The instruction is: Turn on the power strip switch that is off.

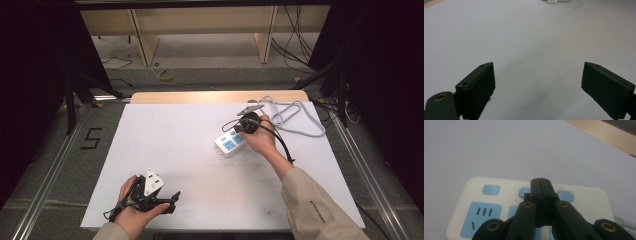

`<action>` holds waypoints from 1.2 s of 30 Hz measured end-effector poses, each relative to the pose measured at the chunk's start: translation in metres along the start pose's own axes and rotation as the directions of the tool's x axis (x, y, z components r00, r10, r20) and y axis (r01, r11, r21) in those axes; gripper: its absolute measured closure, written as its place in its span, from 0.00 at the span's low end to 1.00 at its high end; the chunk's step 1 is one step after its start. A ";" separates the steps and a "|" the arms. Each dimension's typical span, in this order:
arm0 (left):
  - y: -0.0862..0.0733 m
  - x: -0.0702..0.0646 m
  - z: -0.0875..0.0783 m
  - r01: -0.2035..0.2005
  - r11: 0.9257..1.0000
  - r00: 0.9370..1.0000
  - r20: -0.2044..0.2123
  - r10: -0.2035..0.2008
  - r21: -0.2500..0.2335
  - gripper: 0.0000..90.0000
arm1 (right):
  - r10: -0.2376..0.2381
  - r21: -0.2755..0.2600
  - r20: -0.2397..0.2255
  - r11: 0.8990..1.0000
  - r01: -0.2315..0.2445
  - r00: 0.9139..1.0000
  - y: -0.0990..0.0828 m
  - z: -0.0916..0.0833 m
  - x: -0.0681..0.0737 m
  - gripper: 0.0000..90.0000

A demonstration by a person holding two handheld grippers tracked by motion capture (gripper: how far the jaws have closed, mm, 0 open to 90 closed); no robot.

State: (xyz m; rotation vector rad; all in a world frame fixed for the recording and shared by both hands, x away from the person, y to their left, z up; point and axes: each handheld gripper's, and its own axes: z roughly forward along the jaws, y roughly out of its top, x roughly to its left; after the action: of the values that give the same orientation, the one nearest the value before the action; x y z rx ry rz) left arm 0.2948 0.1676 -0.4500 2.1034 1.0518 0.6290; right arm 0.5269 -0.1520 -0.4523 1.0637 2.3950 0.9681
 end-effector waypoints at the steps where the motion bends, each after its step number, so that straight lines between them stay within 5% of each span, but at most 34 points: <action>1: 0.000 0.000 0.000 0.000 1.000 1.000 0.000 0.000 0.000 0.13 | 0.000 0.000 0.000 1.000 0.000 1.000 0.000 0.000 0.000 1.00; 36: 0.000 0.000 0.000 0.000 1.000 1.000 0.005 0.000 -0.002 0.13 | -0.027 0.054 -0.009 0.998 0.028 1.000 0.010 0.012 0.008 1.00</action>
State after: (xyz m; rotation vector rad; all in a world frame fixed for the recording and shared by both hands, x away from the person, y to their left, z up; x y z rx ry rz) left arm 0.2949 0.1675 -0.4501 2.1022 1.0480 0.6236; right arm 0.5333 -0.1352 -0.4536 1.0443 2.4487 0.9054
